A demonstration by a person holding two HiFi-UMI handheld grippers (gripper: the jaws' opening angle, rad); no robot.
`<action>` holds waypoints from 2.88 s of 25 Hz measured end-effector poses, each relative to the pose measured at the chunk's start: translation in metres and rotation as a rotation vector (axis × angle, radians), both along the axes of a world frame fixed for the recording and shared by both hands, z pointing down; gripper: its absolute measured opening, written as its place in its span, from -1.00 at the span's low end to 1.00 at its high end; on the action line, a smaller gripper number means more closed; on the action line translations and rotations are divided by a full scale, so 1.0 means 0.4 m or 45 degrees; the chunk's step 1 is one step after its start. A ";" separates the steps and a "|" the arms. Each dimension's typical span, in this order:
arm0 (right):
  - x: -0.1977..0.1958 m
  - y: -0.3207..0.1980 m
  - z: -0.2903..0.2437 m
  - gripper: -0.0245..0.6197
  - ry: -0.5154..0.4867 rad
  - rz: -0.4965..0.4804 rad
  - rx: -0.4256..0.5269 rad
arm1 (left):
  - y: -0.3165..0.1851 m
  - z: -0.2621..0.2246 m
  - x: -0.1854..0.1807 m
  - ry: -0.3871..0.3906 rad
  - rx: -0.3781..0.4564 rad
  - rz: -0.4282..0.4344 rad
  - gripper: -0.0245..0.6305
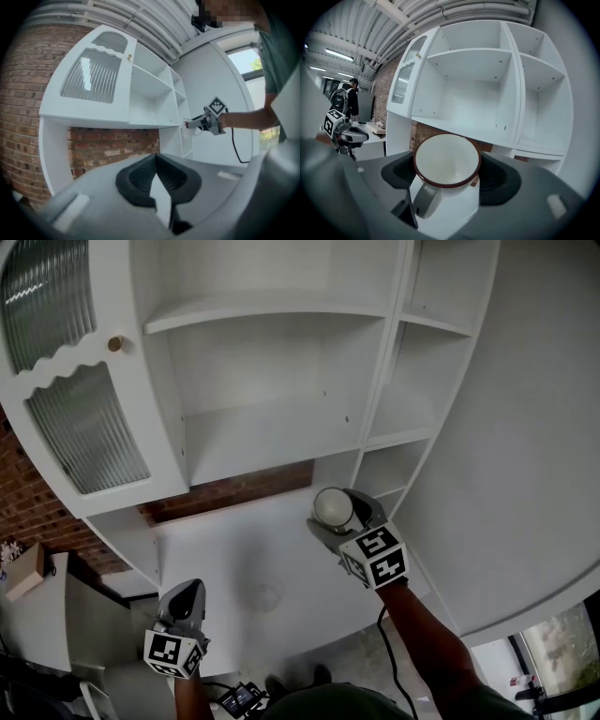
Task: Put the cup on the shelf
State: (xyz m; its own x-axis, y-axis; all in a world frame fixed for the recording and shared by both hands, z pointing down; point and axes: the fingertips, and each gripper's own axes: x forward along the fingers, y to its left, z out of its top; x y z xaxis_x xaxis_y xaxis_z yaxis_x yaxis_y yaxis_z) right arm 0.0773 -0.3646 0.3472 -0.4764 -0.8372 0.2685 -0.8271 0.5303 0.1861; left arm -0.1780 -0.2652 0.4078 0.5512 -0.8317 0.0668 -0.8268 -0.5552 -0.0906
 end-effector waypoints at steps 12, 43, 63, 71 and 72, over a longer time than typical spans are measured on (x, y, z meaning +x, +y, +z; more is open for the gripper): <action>-0.013 -0.050 -0.162 0.30 0.000 -0.010 0.093 | -0.004 -0.071 -0.061 -0.001 0.086 -0.045 -0.92; -0.076 -0.371 -0.251 0.30 -0.147 -0.007 -0.118 | -0.022 -0.100 -0.229 -0.014 0.109 -0.175 -0.92; -0.093 -0.540 -0.282 0.31 -0.234 0.029 -0.017 | -0.031 -0.100 -0.258 -0.007 0.096 -0.231 -0.92; -0.077 -0.481 -0.328 0.40 -0.268 0.003 0.134 | -0.024 -0.103 -0.250 -0.017 0.098 -0.220 -0.92; -0.072 -0.468 -0.337 0.40 -0.278 -0.001 0.151 | -0.021 -0.100 -0.244 -0.020 0.096 -0.215 -0.92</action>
